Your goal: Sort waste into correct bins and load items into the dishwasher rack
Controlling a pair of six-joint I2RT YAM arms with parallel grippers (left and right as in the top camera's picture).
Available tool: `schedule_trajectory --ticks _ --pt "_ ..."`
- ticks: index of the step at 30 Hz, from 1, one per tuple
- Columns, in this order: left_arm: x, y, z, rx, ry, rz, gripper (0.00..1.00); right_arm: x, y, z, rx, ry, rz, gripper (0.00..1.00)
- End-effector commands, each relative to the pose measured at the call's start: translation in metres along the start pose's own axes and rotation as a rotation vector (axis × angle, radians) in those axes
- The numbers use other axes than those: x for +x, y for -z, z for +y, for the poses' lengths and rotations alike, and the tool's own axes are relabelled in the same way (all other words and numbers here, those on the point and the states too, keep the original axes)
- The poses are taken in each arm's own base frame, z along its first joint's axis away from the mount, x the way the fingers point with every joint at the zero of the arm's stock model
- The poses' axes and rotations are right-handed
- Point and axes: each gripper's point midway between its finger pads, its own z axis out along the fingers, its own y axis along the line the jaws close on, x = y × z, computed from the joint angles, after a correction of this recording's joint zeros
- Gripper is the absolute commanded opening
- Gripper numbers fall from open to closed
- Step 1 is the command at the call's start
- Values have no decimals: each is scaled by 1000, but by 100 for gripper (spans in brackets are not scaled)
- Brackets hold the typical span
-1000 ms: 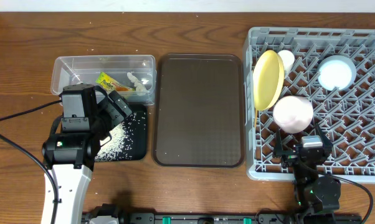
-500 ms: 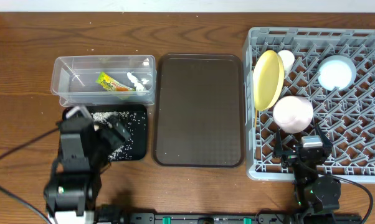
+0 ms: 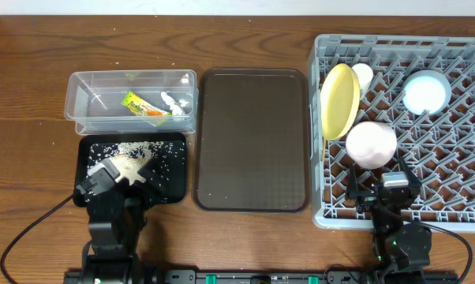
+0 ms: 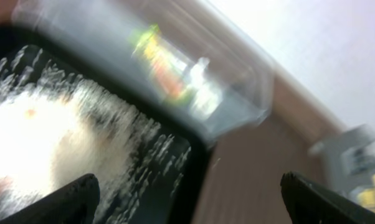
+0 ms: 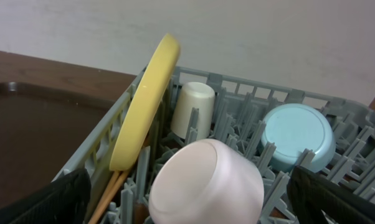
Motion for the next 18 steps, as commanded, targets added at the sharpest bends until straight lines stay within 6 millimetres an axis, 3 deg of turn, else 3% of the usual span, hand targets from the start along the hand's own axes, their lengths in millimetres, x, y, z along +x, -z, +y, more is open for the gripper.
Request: schedule_trajectory --ticks 1,4,9,18 --pt "-13 -1 -8 68 -35 -109 95 0 0 1 -5 10 -2 99" --pt "-19 -1 -18 147 -107 -195 95 0 0 1 -5 10 -2 99" --pt "-9 -3 -22 198 -211 -239 95 0 0 1 -5 10 -2 99" --pt "11 -17 10 104 -213 -249 95 0 0 1 -5 10 -2 99"
